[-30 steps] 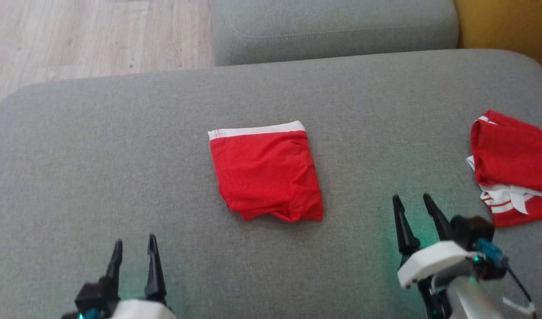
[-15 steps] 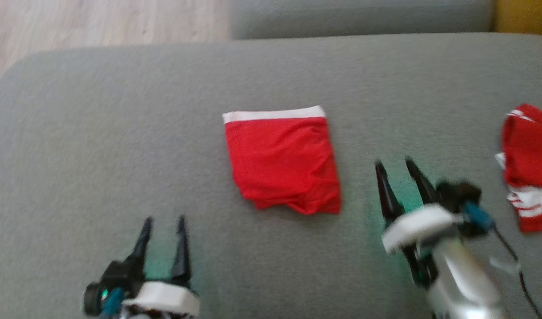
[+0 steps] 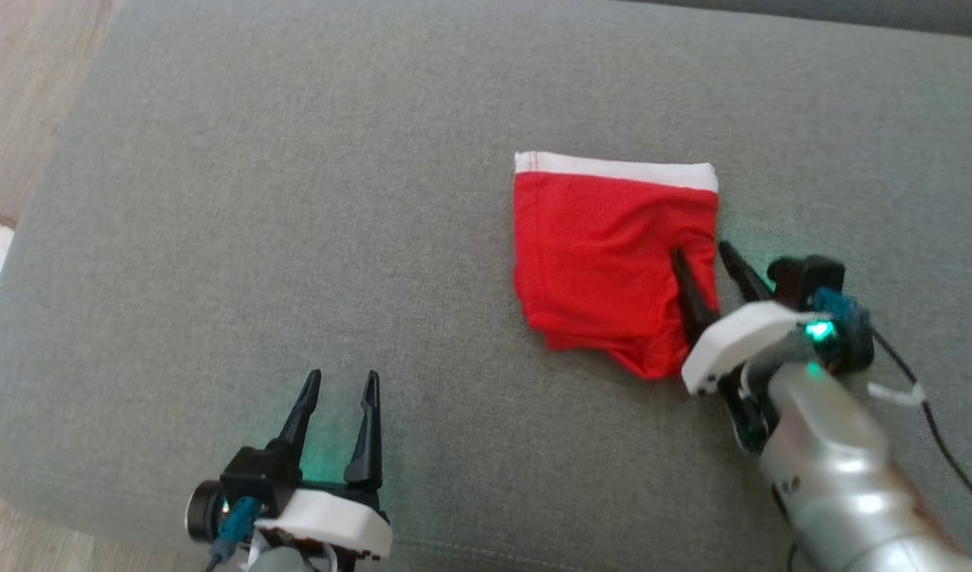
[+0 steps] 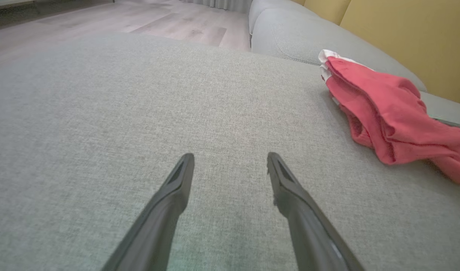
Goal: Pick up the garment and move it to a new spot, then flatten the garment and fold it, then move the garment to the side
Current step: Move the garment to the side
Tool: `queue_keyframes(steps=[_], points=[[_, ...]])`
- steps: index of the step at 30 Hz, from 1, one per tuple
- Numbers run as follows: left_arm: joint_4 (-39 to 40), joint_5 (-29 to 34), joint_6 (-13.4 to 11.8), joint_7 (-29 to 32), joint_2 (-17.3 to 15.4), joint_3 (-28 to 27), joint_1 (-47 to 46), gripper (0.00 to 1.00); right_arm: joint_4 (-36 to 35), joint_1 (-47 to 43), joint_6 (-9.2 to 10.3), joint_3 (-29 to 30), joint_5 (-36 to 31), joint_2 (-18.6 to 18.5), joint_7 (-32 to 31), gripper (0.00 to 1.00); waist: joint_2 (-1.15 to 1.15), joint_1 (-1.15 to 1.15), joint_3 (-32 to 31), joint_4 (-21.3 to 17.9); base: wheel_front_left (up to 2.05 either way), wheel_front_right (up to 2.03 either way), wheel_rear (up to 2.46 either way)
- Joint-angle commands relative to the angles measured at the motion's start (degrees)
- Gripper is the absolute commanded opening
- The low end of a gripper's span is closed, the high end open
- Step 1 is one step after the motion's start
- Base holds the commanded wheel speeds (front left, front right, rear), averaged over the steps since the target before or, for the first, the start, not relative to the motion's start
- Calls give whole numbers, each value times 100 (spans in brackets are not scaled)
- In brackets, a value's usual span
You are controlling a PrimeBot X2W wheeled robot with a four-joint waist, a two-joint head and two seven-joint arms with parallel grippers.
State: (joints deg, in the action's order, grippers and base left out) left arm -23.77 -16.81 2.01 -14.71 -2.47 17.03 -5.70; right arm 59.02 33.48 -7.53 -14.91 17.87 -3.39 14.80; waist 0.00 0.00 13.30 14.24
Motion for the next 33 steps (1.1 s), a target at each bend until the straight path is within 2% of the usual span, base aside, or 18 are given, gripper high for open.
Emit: queue_keyframes(steps=[1, 5, 8, 18, 19, 22, 26, 33], points=[[149, -26, -22, -29, -41, -181, -160, 100, 136, 90, 4, -207, 73, 51, -16, 0, 0, 0, 60, 2, 0, 0, 0], [164, 14, 4, -29, -41, -284, -144, 100, 74, 156, 4, -229, 254, 51, 13, 0, 0, 0, -11, -369, 0, 0, 0], [201, 62, 23, -29, -41, -343, -156, 100, -266, 104, 4, -115, 287, 51, 16, 0, 0, 0, -89, -860, 0, 0, 0], [234, 341, 207, -29, -41, -384, -489, 100, -955, -225, 4, -439, 550, 51, 18, 0, 0, 0, -153, -3045, 0, 0, 0], [234, 341, 207, -29, -41, -384, -489, 100, -955, -225, 4, -439, 550, 51, 18, 0, 0, 0, -153, -3045, 0, 0, 0], [205, 402, 262, -29, -41, -352, -586, 100, -1082, -290, 4, -563, 658, 51, 19, 0, 0, 0, -98, -3531, 0, 0, 0], [178, 441, 340, -29, -41, -277, -640, 100, -1189, -383, 4, -654, 750, 51, 19, 0, 0, 0, -13, -3923, 0, 0, 0], [105, 523, 409, -29, -41, -158, -640, 100, -1352, -178, 4, -591, 454, 51, 19, 0, 0, 0, 146, -4059, 0, 0, 0]])
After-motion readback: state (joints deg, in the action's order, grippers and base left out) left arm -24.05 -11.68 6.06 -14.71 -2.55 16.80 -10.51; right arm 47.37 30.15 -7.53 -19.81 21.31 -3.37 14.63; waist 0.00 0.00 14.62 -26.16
